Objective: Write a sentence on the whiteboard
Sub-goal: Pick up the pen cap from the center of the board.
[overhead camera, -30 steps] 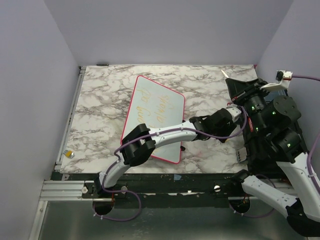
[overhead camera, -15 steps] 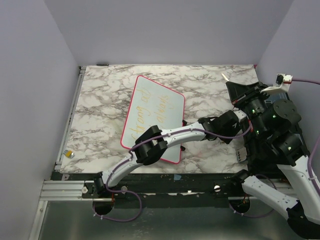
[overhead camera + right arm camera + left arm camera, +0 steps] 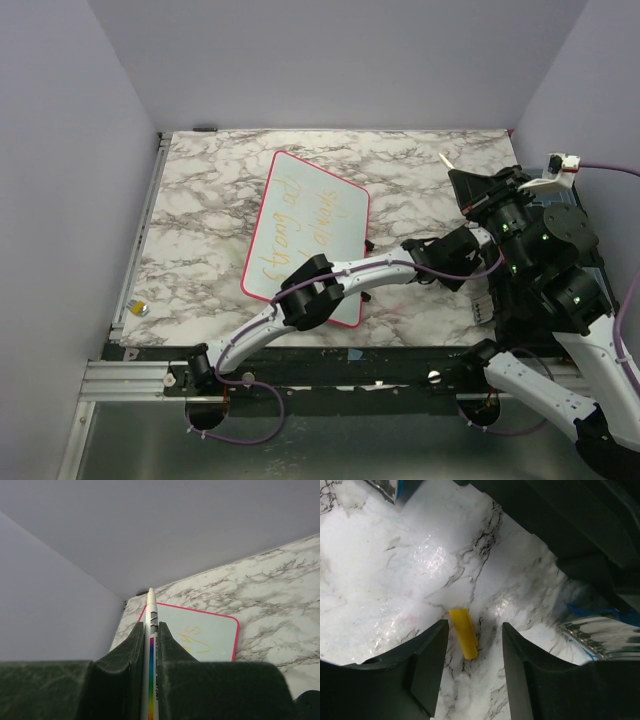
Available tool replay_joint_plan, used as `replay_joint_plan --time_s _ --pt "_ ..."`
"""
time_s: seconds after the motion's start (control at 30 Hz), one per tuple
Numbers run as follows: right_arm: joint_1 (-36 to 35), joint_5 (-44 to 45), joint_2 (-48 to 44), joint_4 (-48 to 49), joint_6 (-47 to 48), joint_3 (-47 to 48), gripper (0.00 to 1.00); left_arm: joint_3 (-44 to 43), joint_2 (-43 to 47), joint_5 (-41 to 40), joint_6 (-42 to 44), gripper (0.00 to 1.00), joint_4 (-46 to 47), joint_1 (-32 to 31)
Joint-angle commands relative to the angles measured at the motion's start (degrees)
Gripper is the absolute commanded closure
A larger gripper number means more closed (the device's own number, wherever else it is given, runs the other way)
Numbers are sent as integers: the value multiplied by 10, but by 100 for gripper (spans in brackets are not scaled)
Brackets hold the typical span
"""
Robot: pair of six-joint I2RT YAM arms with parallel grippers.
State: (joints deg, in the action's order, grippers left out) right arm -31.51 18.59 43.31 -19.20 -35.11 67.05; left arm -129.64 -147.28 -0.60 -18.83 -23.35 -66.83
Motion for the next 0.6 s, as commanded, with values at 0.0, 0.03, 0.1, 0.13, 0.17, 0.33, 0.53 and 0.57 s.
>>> replay_joint_plan --time_s 0.0,0.03,0.1,0.13,0.17,0.33,0.53,0.57 --pt "-2 -9 -7 0 -4 -8 99 -46 -35 22 6 56 -18 0" --pt "-2 -8 -7 0 -3 -9 99 -46 -37 24 6 57 -18 0" --pt "-2 -7 -8 1 -3 -10 99 -46 -41 25 6 64 -18 1" --pt "-2 -7 -9 1 -3 -10 99 -47 -43 27 6 68 -17 1" --pt "-2 -6 -8 1 -3 -11 99 -46 -43 29 5 74 -17 1" --pt "-2 -4 -7 1 -2 -12 99 -16 -24 24 0 89 -10 1" --pt "-2 -3 -5 -3 -1 -14 99 38 19 34 -12 100 17 4" --pt "-2 0 -5 -4 0 -14 99 53 32 37 -18 100 26 6"
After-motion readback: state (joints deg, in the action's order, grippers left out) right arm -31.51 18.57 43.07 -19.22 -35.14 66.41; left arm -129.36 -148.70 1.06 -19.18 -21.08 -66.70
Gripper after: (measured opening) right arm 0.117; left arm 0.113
